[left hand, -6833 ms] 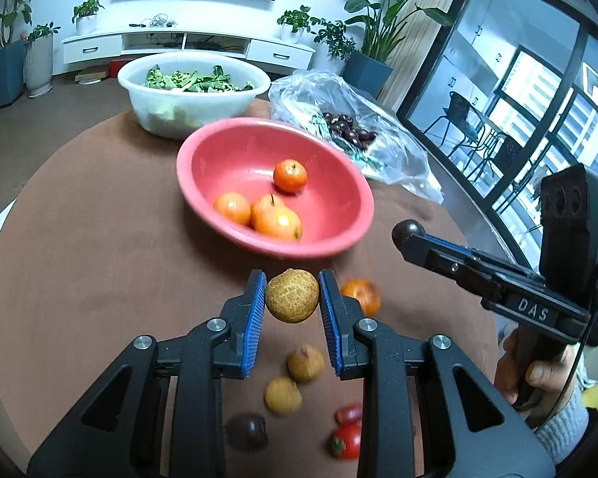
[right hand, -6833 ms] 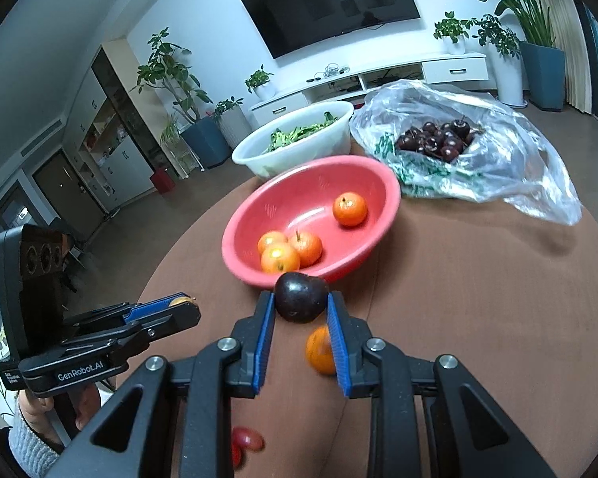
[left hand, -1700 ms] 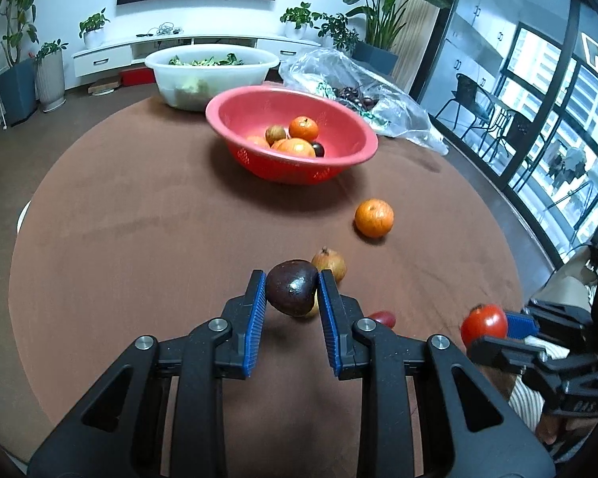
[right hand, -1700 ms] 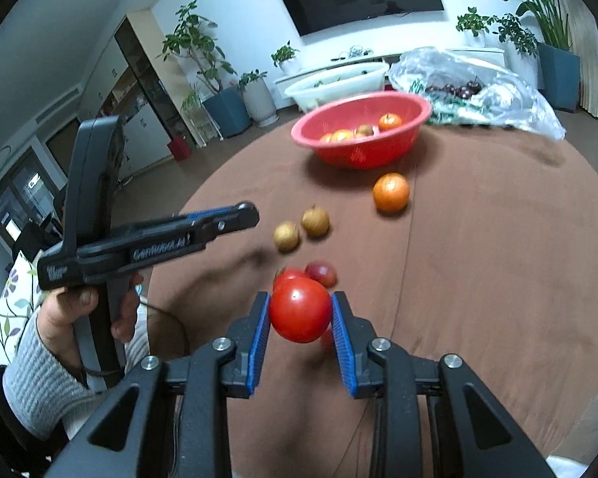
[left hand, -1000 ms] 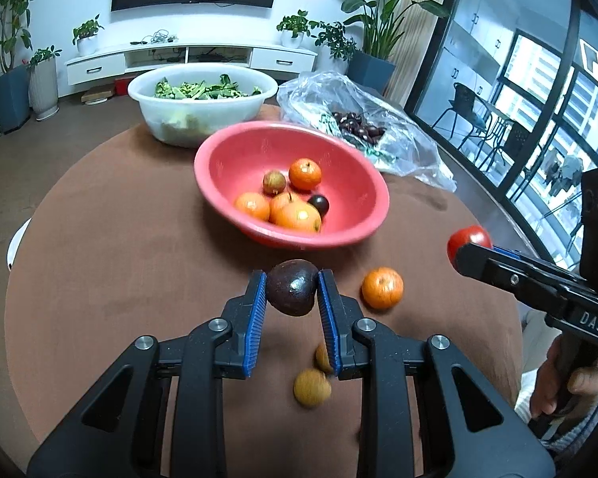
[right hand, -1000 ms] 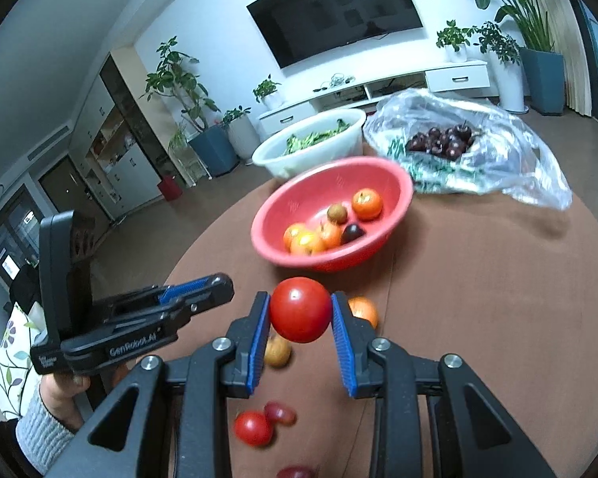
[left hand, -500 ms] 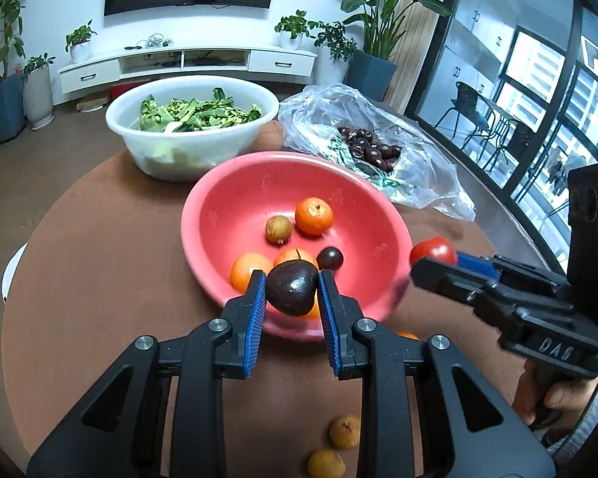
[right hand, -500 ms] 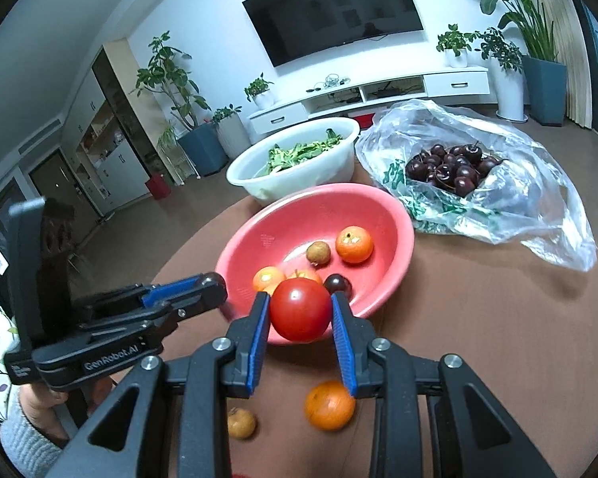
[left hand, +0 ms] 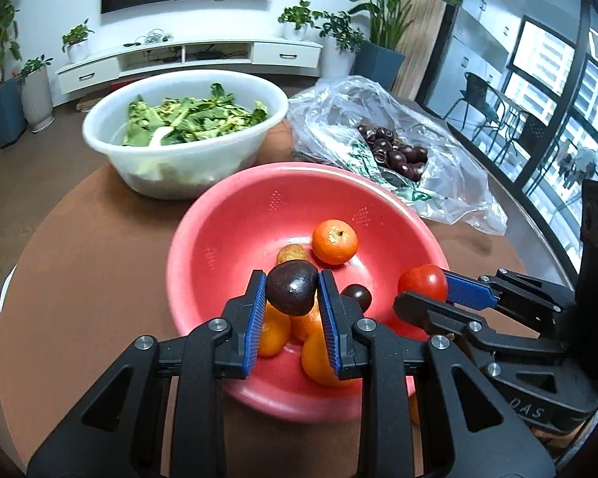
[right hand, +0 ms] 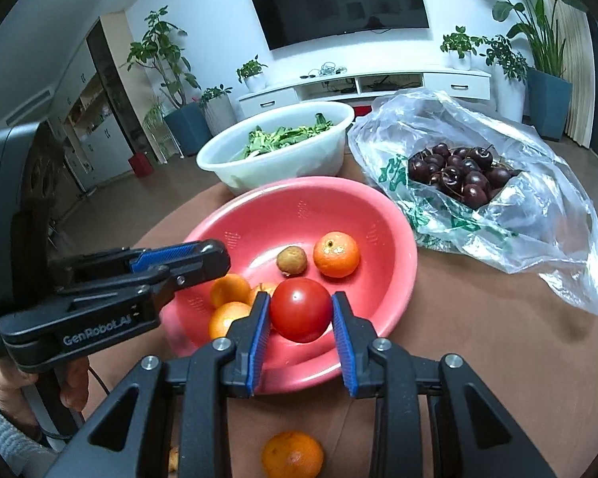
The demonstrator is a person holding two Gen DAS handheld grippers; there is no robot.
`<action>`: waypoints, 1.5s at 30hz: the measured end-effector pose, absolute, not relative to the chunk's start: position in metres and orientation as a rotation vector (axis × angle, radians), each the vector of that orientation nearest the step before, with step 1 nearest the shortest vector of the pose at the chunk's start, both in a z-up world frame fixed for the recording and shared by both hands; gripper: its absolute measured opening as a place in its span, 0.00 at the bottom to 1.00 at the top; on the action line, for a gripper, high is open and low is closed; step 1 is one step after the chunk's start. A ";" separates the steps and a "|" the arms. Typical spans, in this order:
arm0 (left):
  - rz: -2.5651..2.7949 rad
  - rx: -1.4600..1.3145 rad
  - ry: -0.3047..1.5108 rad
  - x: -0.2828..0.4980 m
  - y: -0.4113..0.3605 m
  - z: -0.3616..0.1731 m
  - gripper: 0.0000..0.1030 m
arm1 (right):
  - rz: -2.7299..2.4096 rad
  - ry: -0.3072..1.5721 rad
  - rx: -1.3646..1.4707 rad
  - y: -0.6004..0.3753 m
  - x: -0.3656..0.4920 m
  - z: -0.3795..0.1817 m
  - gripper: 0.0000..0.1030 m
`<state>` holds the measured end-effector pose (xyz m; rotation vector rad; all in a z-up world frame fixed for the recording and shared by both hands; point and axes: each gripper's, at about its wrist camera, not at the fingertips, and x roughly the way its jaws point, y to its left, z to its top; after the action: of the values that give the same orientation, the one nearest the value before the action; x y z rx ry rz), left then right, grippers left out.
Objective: Organize fruits
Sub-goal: 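Release the tomato into the red bowl with right tool while left releases the plum, then move both open tools back toward the remaining fruit on the table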
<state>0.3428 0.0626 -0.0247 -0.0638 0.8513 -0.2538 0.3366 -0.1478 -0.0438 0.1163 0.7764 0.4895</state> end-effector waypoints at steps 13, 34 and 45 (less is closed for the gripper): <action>-0.181 -0.018 0.875 0.366 0.060 -0.047 0.31 | 0.466 0.739 0.051 -0.148 0.339 -0.041 0.45; -0.186 -0.087 0.794 0.262 0.078 -0.012 0.54 | 0.513 0.649 0.117 -0.171 0.263 -0.003 0.49; -0.213 -0.075 0.805 0.159 0.070 -0.022 0.54 | 0.527 0.677 0.068 -0.175 0.176 -0.026 0.50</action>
<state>0.1592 0.0699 -0.0220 -0.0754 0.8050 -0.2133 0.1756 -0.1755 -0.0263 0.0683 0.6766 0.5271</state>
